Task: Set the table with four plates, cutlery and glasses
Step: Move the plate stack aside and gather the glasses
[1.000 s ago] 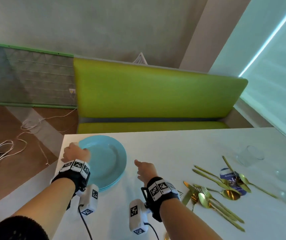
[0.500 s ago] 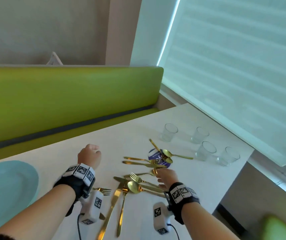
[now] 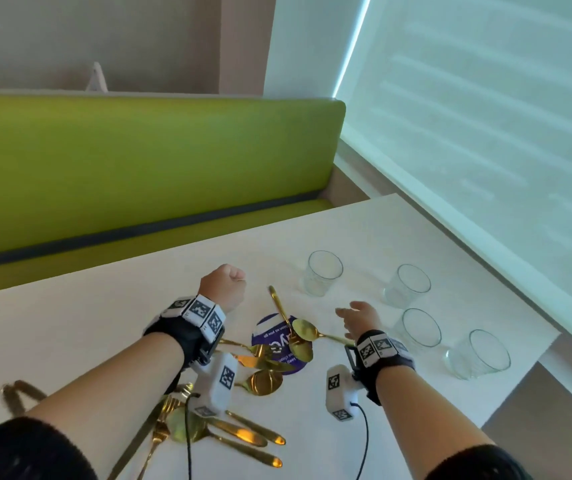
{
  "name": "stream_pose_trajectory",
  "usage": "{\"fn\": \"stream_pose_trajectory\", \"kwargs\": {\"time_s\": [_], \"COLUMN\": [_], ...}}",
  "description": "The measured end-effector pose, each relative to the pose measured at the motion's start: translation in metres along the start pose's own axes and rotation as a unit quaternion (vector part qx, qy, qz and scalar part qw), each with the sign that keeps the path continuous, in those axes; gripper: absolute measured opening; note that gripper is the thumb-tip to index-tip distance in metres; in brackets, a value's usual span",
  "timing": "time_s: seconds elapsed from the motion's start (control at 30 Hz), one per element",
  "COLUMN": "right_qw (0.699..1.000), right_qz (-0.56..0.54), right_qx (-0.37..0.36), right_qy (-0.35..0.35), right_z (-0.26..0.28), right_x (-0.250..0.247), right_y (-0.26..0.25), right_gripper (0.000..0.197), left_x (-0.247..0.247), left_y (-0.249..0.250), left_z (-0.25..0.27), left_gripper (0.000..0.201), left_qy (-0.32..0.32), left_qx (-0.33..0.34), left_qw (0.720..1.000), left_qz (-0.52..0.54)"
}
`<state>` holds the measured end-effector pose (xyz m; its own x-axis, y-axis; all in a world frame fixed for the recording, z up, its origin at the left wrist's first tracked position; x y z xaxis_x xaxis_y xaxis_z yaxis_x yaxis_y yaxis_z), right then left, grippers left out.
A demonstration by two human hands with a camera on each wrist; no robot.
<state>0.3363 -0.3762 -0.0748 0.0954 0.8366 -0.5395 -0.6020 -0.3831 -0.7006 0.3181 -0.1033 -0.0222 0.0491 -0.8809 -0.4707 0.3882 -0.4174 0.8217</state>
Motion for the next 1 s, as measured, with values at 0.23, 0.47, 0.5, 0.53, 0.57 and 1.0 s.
{"fn": "stream_pose_trajectory", "kwargs": {"time_s": [0.23,0.47,0.5,0.53,0.57,1.0], "right_qw": [0.998,0.994,0.993,0.992,0.991,0.981], "right_qz": [0.027,0.029,0.03,0.031,0.031,0.005], "right_qx": [-0.046,-0.105,-0.115,-0.123,-0.132,-0.182], "right_qy": [-0.026,-0.019,-0.016,-0.014,-0.011,-0.061], "right_z": [-0.046,-0.061,-0.062,-0.064,-0.066,-0.036], "right_x": [0.019,0.034,0.036,0.038,0.039,0.033], "right_y": [-0.031,-0.034,-0.034,-0.034,-0.033,-0.038], "right_gripper": [0.08,0.092,0.093,0.092,0.091,0.071], "left_x": [0.02,0.024,0.025,0.026,0.027,0.059], "left_y": [0.007,0.015,0.016,0.016,0.016,0.033], "left_z": [-0.033,-0.047,-0.048,-0.049,-0.049,-0.028], "left_gripper": [0.023,0.023,0.023,0.023,0.023,0.07], "left_qy": [0.018,0.04,0.041,0.041,0.04,-0.118], "left_qx": [-0.025,-0.029,-0.03,-0.032,-0.033,-0.02], "left_qw": [0.999,0.999,0.999,0.999,0.999,0.993], "left_qz": [-0.008,-0.016,-0.015,-0.014,-0.013,-0.004]}}
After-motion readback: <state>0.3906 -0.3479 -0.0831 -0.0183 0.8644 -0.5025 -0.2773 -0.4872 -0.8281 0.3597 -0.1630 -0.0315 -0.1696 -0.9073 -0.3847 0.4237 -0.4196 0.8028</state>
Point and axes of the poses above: each hand's wrist, its own z-axis away from the middle knuckle, its own x-axis out of the palm, y = z × x, the point moved 3 cm from there along -z, towards the middle knuckle, and after that the axes turned 1 degree about z, right-handed, at the moved point
